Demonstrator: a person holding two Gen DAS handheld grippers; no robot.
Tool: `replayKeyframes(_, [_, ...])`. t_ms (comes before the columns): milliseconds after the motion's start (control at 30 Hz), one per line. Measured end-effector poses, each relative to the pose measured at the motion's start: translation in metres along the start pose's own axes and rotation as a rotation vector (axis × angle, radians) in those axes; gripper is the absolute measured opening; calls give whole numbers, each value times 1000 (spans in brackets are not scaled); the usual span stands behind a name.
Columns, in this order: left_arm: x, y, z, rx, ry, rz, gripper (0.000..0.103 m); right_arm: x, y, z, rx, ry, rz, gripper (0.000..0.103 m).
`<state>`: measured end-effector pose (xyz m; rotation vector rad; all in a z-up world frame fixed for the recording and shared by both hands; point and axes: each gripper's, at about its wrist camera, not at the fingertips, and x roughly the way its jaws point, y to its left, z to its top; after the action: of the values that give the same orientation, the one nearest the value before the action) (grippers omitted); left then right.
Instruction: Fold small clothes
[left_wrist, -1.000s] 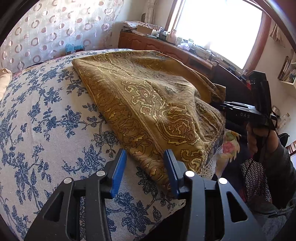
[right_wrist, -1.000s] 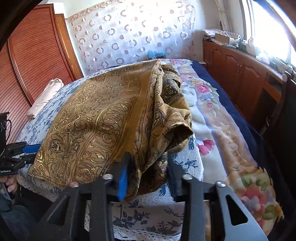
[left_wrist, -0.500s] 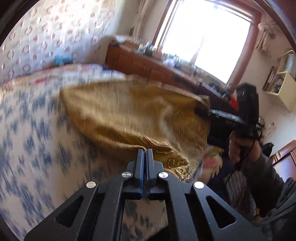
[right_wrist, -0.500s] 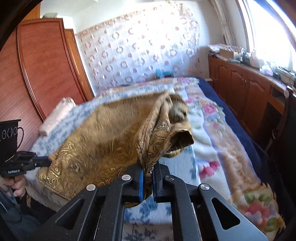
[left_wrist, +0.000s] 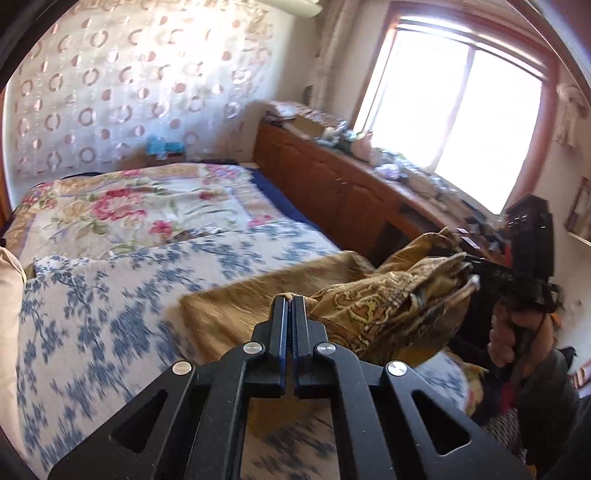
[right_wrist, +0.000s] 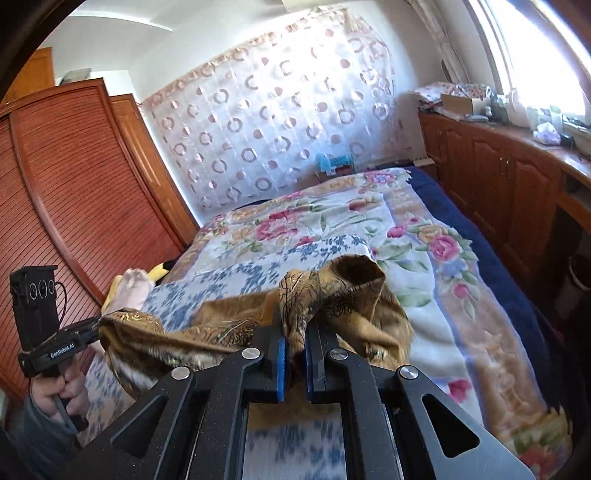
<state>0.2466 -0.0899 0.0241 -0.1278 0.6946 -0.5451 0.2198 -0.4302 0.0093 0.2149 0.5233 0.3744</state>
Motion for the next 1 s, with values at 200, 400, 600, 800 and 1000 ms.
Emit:
replayKeyframes(200, [31, 31, 8, -45, 52, 35, 3, 59, 3, 19, -29, 60, -51, 21])
replayKeyframes(400, [44, 38, 9, -11, 81, 68, 5, 61, 1, 45, -57, 43, -109, 56])
replayKeyframes(600, [25, 35, 13, 26, -8, 85, 65, 55, 14, 41, -138, 57, -117, 58])
replayKeyframes(800, [38, 34, 5, 51, 53, 72, 80, 81, 11, 4, -198, 190, -136, 58])
replayKeyframes(1000, [65, 39, -11, 35, 146, 90, 80, 97, 28, -1, -277, 196, -101, 11])
